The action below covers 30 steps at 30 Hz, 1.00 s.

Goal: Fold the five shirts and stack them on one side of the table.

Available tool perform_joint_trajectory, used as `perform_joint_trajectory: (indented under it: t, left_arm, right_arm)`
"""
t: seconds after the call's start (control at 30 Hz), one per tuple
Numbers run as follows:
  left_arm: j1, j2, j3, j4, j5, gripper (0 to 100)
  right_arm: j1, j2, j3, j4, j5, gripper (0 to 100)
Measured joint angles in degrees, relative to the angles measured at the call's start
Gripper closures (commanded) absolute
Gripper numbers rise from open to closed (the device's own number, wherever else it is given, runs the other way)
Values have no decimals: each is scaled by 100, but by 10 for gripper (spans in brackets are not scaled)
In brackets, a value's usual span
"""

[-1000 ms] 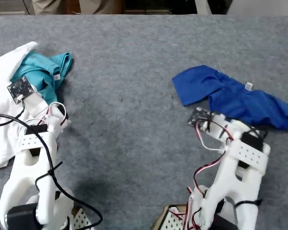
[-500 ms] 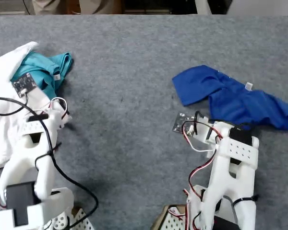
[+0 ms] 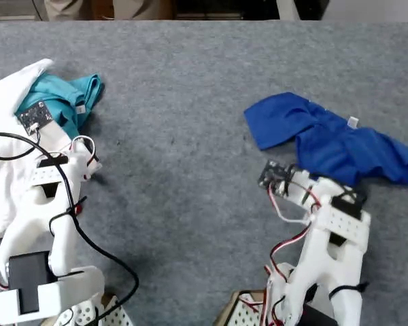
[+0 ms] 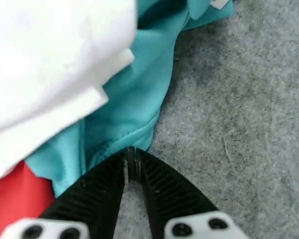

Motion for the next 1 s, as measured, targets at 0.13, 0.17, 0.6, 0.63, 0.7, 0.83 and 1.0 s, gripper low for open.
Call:
perform_joint_trajectory:
  t: [0.13, 0.17, 0.6, 0.63, 0.7, 0.83, 1.0]
  left_arm:
    - [0, 0, 0, 0, 0, 980]
    - [0, 0, 0, 0, 0, 980]
    - [0, 0, 0, 0, 0, 980]
    - [0, 0, 0, 0, 0, 980]
    - [0, 0, 0, 0, 0, 980]
    - [0, 0, 0, 0, 0, 980]
    - [0, 0, 0, 0, 0, 980]
  right_arm:
    - [0, 0, 264, -378, 0, 829]
    - [0, 0, 264, -404, 0, 829]
    - [-220, 53, 281, -721, -105, 829]
    - [-264, 158, 281, -862, -193, 829]
    - [-290, 484, 264, -1081, -273, 841]
    - [-299, 1301, -97, -1196, -431, 954]
    - [-299, 1908, -668, -1187, -519, 966]
